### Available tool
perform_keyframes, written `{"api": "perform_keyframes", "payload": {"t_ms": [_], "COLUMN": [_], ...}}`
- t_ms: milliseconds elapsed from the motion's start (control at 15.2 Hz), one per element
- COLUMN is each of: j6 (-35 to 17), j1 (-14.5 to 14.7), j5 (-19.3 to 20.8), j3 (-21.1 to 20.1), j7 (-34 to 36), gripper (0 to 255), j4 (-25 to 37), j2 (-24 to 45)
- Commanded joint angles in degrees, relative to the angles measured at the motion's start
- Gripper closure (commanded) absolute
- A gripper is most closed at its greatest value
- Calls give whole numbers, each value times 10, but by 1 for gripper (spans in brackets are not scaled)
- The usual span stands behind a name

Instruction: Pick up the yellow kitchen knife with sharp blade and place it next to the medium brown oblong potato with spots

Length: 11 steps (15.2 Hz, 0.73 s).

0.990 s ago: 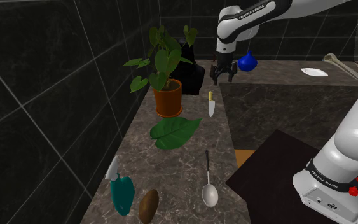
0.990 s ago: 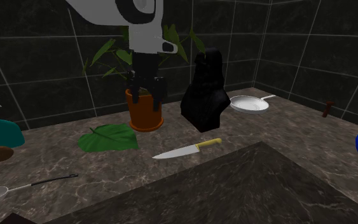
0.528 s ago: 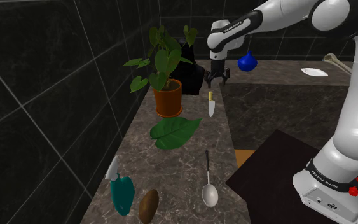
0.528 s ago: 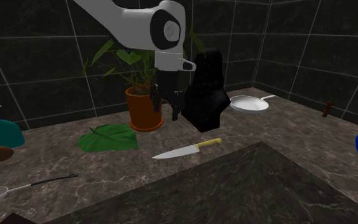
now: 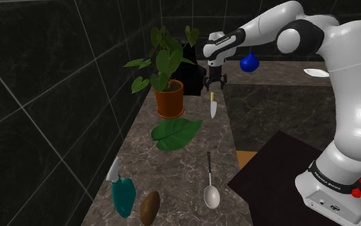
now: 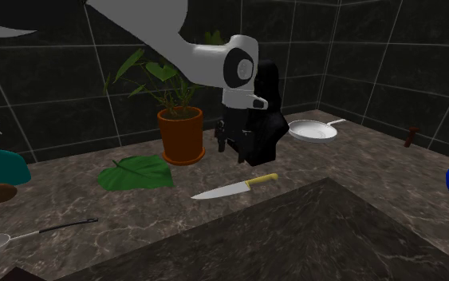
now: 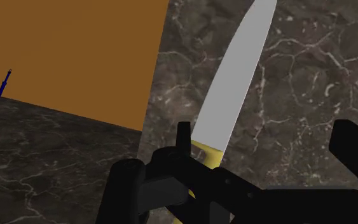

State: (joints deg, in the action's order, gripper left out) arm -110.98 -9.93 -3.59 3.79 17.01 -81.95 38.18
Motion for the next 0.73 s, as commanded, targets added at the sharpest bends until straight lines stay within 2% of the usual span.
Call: {"api": "perform_keyframes", "payload": {"t_ms": [0, 264, 396, 462, 660], "j6": [12, 61, 107, 143, 113], "j1": [-5, -23, -36, -43, -42], "j5": [-4, -11, -14, -14, -15], "j3": [3, 9, 10, 10, 10], "j7": [12, 31, 43, 49, 48], "gripper": [0, 0, 0, 0, 0], "j4": [64, 227, 353, 443, 404], "j2": [55, 176, 259, 314, 305]}}
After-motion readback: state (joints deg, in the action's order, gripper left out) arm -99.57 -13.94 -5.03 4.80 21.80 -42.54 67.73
